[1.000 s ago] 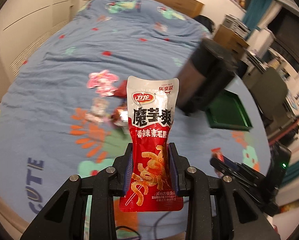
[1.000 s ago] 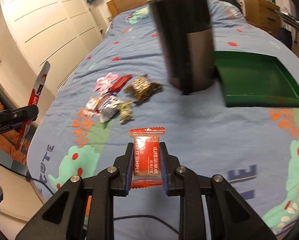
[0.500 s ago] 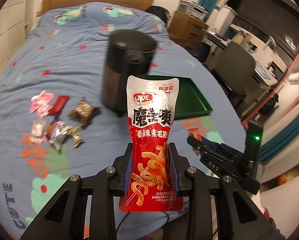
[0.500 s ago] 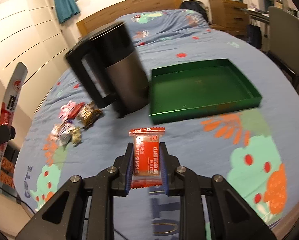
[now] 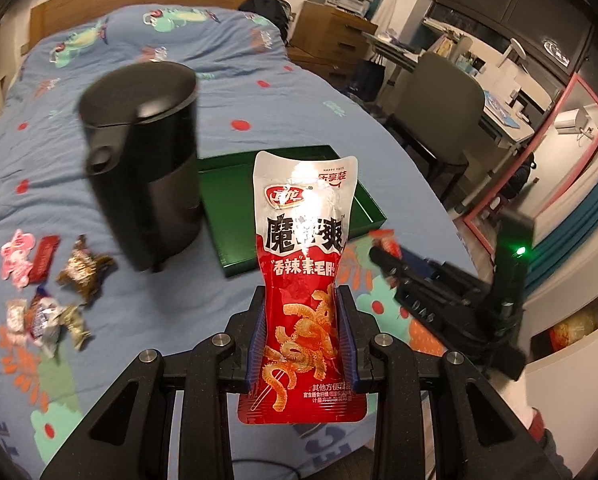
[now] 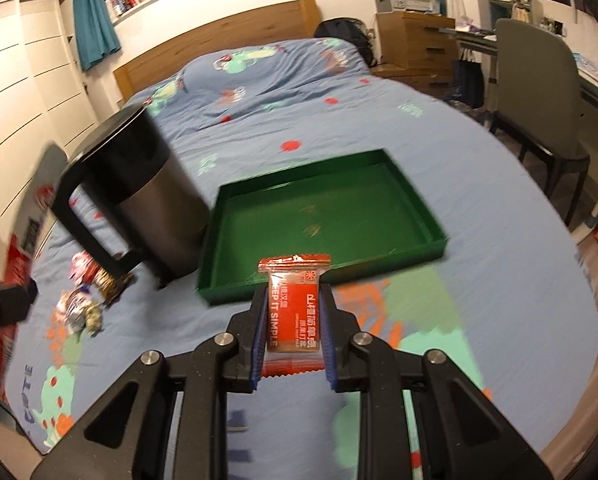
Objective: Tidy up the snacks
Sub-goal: 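Carry the red bag and red packet toward the green tray with both tools, then open both tools to drop the red bag and red packet into the tray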
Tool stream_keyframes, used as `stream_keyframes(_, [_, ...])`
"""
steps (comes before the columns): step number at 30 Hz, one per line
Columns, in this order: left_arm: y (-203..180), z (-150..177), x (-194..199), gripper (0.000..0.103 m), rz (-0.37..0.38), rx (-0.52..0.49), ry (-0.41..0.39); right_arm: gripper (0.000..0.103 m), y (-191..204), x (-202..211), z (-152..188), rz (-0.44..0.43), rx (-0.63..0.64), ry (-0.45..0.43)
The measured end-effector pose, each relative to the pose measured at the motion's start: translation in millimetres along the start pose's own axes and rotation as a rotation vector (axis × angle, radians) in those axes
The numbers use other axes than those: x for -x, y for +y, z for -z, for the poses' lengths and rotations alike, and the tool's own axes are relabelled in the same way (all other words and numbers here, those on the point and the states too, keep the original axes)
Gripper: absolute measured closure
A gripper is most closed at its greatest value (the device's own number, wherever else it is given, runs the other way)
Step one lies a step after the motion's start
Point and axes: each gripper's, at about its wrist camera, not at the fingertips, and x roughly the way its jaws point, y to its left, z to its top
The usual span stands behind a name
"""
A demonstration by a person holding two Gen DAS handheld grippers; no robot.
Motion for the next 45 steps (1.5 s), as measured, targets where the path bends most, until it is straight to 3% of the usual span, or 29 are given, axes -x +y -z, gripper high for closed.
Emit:
stream_keyframes(10, [-0.6, -32.5, -81.5, 0.075, -0.008, 0.025, 0.087, 0.010, -47.1, -28.3, -37.9, 0.049, -0.010, -0.014])
stream_keyframes(20, [23.8, -39.6, -166.4, 0.075, -0.070, 0.079, 0.171, 0.010, -61.1, -109.1, -50.5, 0.049, 0.015, 0.060])
stream_keyframes(29, [29.9, -55.3, -207.7, 0.075, -0.121, 0.100, 0.175, 0.010, -62.4, -157.2, -49.1, 0.058, 0.047, 0.107])
stream_keyframes(37, [22.8, -70.6, -240.6, 0.075, -0.192, 0.063, 0.183, 0.010, -79.8, -195.3, -53.4, 0.116, 0.068, 0.145])
stream_keyframes(45, [18.8, -65.7, -247.0, 0.072, -0.215, 0.055, 0.181, 0.009, -84.0, -194.9, -49.5, 0.128, 0.077, 0.118])
